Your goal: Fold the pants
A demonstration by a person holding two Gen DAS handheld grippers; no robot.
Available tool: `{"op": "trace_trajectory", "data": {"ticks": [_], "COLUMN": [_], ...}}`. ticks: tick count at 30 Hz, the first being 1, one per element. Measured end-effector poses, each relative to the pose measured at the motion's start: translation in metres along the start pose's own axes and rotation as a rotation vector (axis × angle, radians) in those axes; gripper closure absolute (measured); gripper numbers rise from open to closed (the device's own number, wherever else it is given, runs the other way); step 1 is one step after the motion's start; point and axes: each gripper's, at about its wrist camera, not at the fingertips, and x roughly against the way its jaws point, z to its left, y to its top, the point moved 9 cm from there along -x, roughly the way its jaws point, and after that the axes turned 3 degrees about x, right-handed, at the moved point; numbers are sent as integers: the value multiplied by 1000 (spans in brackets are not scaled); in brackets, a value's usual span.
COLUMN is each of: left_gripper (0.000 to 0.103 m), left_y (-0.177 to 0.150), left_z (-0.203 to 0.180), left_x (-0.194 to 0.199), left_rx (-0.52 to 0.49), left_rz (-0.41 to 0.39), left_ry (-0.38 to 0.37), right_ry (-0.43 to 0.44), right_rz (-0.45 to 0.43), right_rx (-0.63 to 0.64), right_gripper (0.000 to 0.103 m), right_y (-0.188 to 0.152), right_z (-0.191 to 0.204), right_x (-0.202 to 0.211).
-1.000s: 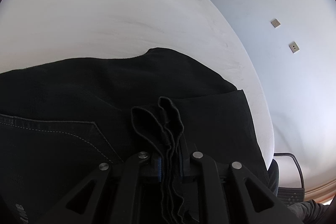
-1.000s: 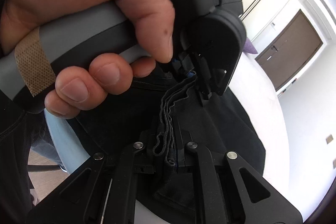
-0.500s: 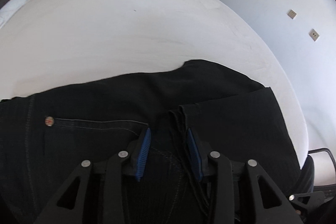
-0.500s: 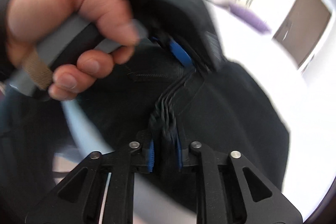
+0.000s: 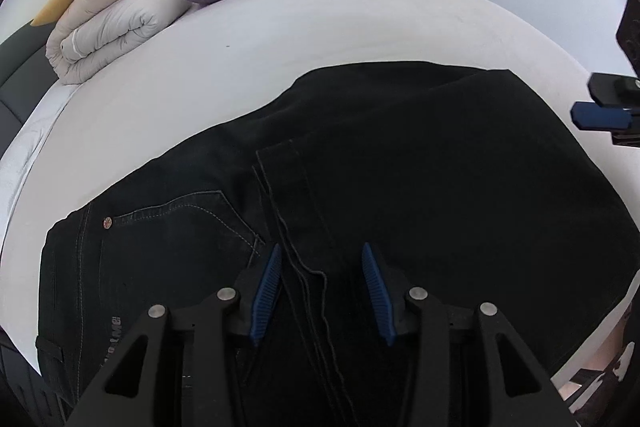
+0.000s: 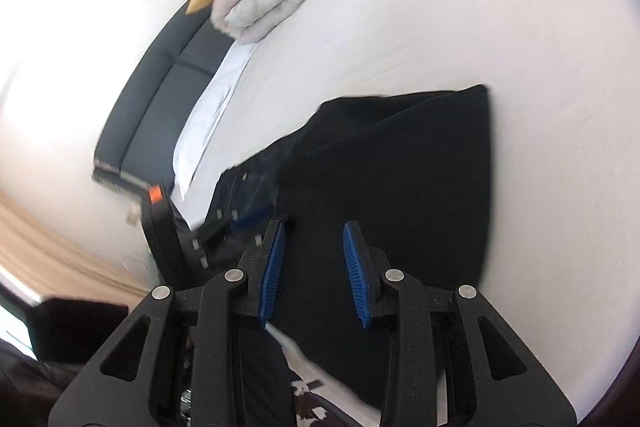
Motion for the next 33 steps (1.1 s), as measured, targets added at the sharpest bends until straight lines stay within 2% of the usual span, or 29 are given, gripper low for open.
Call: {"op": "trace_trajectory", "data": {"ticks": [4,6,8,9,10,17,21,25,33], "left_gripper": [56,56,56,56,56,55,56,56,55], "left_y": [-4,-3,-5,-6,-6,-7,-8,-9,-12], "left_z": [-3,-5,-6,-6,-6,-11,-9,-4,7], "left_x": [-2,-3,-5,-5,-5,-1,-2,-1,6], "left_rx": [-1,-14,-15,-13,-13,-9,-9,0,9], "left_rz": [7,8,13,13,12,4,-5,-16,-41], "left_ry": [6,23,28,28,28,32,26,-7,-52], "right_ry": [61,35,25,20,26,26,33,12,-36], "right_rz": [-1,2,34,39,43,91,105,110,75], "right_rx": [-111,-141,-173,-182,-175,-122,-107,-66,-45], "right_gripper": [74,74,75,79,80,80,80,80,80], "right_y": [40,47,60,59,57,4,-33,-71,-103], "right_z": [-47,-63,-106,-109,-111,-80,-48,-32,-22], "right_x": [-10,-18,-42,-44,-49,-47,-32,-16,-5]}}
